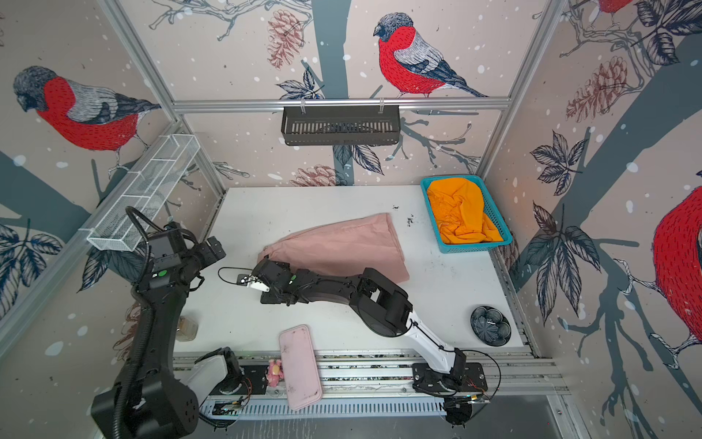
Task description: Fold and stack the shorts
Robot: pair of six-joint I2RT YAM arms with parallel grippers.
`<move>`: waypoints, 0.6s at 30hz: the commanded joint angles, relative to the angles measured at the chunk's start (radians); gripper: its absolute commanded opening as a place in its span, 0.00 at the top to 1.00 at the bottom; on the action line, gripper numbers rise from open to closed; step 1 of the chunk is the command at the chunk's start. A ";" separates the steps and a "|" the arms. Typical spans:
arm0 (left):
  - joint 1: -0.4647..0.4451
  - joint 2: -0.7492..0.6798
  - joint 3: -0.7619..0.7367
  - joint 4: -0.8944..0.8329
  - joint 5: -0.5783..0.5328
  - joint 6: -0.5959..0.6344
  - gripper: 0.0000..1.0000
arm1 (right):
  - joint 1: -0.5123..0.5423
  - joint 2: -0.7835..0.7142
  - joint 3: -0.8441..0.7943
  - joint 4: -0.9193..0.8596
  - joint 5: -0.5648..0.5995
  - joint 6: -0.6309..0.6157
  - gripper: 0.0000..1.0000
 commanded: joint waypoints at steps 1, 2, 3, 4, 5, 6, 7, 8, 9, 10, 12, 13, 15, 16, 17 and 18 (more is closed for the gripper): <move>0.002 0.006 0.009 -0.009 -0.008 0.010 0.02 | 0.009 0.028 0.029 -0.006 0.010 -0.019 0.11; 0.003 0.008 0.011 -0.012 -0.007 0.011 0.02 | 0.009 0.037 0.043 -0.013 0.016 -0.018 0.11; 0.002 0.012 0.013 -0.016 -0.007 0.012 0.02 | 0.008 0.051 0.053 -0.013 0.030 -0.021 0.12; 0.003 0.014 0.014 -0.019 -0.005 0.012 0.02 | 0.007 0.063 0.062 -0.012 0.043 -0.030 0.12; 0.002 0.017 0.013 -0.019 0.000 0.012 0.02 | 0.006 0.072 0.069 -0.008 0.057 -0.038 0.12; 0.002 0.023 0.015 -0.020 0.006 0.010 0.02 | 0.005 0.081 0.075 -0.002 0.069 -0.044 0.13; 0.003 0.029 0.016 -0.023 0.014 0.010 0.02 | 0.002 0.091 0.083 -0.001 0.078 -0.045 0.13; 0.003 0.033 0.017 -0.023 0.019 0.011 0.02 | 0.000 0.104 0.093 -0.003 0.085 -0.044 0.14; 0.003 0.038 0.019 -0.025 0.020 0.011 0.02 | -0.004 0.113 0.102 -0.005 0.094 -0.046 0.15; 0.002 0.040 0.020 -0.028 0.011 0.011 0.02 | -0.009 0.125 0.113 -0.014 0.098 -0.047 0.16; 0.003 0.042 0.023 -0.032 -0.013 0.010 0.02 | -0.018 0.139 0.124 -0.024 0.098 -0.046 0.21; 0.003 0.040 0.024 -0.032 -0.019 0.010 0.02 | -0.021 0.141 0.121 -0.025 0.092 -0.043 0.24; 0.003 0.040 0.024 -0.029 -0.010 0.007 0.02 | -0.028 0.138 0.112 -0.022 0.075 -0.035 0.33; 0.003 0.042 0.024 -0.031 -0.001 0.006 0.02 | -0.029 0.133 0.108 -0.019 0.063 -0.032 0.39; 0.003 0.045 0.025 -0.033 0.005 0.004 0.02 | -0.029 0.130 0.103 -0.017 0.051 -0.031 0.46; 0.002 0.048 0.027 -0.034 0.012 0.003 0.02 | -0.029 0.124 0.097 -0.011 0.038 -0.026 0.54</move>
